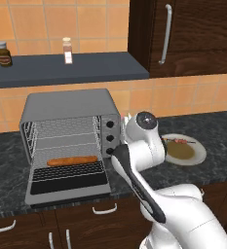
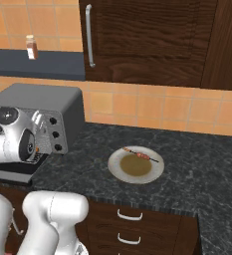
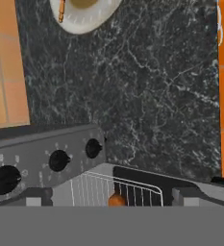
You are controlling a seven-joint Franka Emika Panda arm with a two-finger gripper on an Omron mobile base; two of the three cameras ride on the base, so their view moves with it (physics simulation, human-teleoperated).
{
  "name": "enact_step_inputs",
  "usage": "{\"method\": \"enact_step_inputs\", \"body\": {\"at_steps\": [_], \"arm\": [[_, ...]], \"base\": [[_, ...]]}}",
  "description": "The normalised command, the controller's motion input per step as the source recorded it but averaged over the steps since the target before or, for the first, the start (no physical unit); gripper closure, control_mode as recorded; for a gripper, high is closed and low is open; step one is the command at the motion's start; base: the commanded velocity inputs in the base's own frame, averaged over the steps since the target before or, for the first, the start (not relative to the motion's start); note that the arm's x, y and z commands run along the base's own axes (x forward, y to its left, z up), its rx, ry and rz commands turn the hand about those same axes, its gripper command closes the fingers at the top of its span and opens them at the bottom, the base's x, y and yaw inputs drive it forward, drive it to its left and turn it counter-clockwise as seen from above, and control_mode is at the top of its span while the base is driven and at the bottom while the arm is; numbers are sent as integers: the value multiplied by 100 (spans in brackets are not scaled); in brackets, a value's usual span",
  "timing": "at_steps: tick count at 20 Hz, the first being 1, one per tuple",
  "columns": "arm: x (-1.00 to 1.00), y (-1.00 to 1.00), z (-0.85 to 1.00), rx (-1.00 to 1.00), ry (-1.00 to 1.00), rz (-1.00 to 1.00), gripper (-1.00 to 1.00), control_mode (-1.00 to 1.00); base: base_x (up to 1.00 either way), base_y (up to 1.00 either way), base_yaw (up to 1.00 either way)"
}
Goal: Pick up the kebab skewer and baguette bread, and place them inside the toaster oven. Close the toaster oven door and start by setting the timer.
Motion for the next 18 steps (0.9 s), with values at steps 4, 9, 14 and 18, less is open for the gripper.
{"method": "enact_step_inputs", "body": {"at_steps": [4, 9, 14, 18], "arm": [[0, -100, 1, 0, 13, -15, -100, -100], [30, -100, 0, 0, 9, -25, -100, -100], [37, -100, 0, -1, 7, -35, -100, -100], [35, -100, 0, -3, 12, -29, -100, -100]], "base": [[0, 0, 0], [0, 0, 0], [0, 0, 0], [0, 0, 0]]}}
